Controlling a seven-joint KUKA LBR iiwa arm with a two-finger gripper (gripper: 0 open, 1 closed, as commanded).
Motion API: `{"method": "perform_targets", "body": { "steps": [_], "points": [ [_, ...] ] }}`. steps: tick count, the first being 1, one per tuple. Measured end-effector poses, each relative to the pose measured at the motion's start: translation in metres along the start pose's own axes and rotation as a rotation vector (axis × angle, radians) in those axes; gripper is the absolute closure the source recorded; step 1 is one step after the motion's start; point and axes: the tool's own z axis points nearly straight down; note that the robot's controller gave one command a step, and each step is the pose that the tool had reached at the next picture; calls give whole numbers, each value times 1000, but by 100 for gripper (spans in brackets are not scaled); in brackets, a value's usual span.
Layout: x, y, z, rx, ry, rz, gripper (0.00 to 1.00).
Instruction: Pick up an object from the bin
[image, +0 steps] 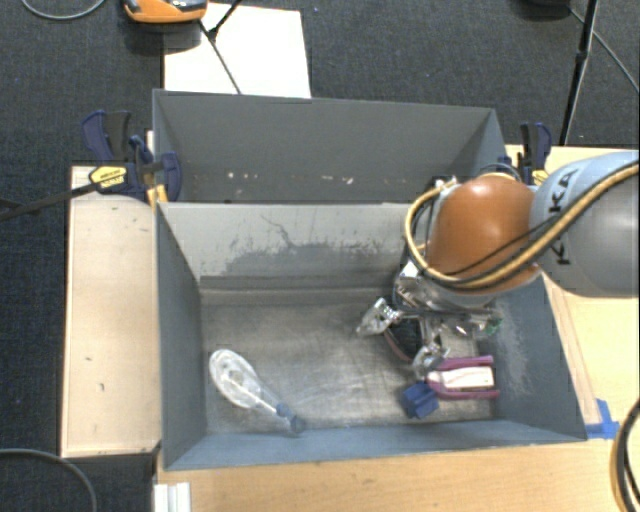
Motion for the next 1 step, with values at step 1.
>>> {"method": "perform_targets", "body": {
  "steps": [1],
  "points": [
    [14,-43,8,0,-3,22,0]
  ]
}}
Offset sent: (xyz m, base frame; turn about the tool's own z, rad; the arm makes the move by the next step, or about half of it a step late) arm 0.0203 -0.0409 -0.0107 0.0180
